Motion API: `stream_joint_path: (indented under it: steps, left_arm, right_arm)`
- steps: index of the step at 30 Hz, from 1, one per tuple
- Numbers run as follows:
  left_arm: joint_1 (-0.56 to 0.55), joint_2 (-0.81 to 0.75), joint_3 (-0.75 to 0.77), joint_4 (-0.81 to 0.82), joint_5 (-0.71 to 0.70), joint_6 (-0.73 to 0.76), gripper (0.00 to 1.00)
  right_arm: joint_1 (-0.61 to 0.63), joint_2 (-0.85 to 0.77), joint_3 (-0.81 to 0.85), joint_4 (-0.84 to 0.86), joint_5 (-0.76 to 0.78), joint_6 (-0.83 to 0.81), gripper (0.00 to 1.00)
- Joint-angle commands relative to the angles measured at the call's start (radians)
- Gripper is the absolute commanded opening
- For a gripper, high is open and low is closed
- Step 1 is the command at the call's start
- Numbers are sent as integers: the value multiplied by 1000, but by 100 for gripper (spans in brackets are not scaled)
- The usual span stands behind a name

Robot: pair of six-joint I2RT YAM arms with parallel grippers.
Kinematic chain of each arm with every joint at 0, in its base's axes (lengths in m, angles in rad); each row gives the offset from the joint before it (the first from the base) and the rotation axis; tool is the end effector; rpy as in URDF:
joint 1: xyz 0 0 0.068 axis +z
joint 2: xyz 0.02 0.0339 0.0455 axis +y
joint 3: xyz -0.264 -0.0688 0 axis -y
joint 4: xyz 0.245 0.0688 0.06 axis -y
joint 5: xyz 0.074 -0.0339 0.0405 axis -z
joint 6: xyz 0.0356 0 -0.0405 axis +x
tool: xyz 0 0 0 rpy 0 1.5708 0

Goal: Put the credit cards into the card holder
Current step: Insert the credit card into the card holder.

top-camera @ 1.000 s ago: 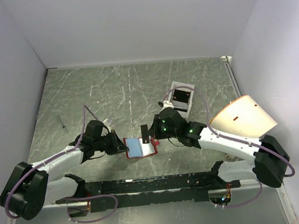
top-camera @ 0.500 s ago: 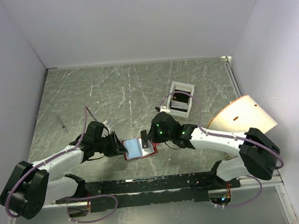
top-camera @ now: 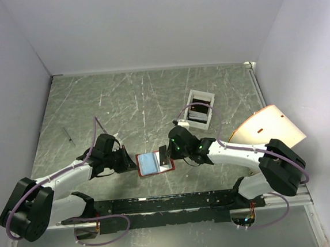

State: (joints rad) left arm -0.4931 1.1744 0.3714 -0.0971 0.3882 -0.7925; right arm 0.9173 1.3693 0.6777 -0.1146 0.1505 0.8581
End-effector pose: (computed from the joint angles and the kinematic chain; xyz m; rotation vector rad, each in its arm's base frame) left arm 0.1679 -0.1055 0.1387 -0.2168 2.6605 -0.9753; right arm 0.1682 0.2109 0.1833 0.0017 2.4707 0.6526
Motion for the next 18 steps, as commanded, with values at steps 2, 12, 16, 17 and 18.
stream_joint_path:
  steps: [2,12,16,17,18]
  left_arm:
    - [5,-1,12,30,0,11,7]
    - [6,37,-3,55,-3,13,7]
    - [5,43,-4,58,-8,16,7]
    - [5,46,-4,61,-9,16,7]
    - [5,50,-5,62,-10,16,7]
  right_arm:
    - [-2,-6,-26,27,-1,-4,0]
    - [-3,-77,-80,157,-56,84,0]
    - [-3,-53,-69,171,-72,81,0]
    - [-3,-48,-68,174,-76,80,0]
    - [-4,-45,-66,178,-75,78,0]
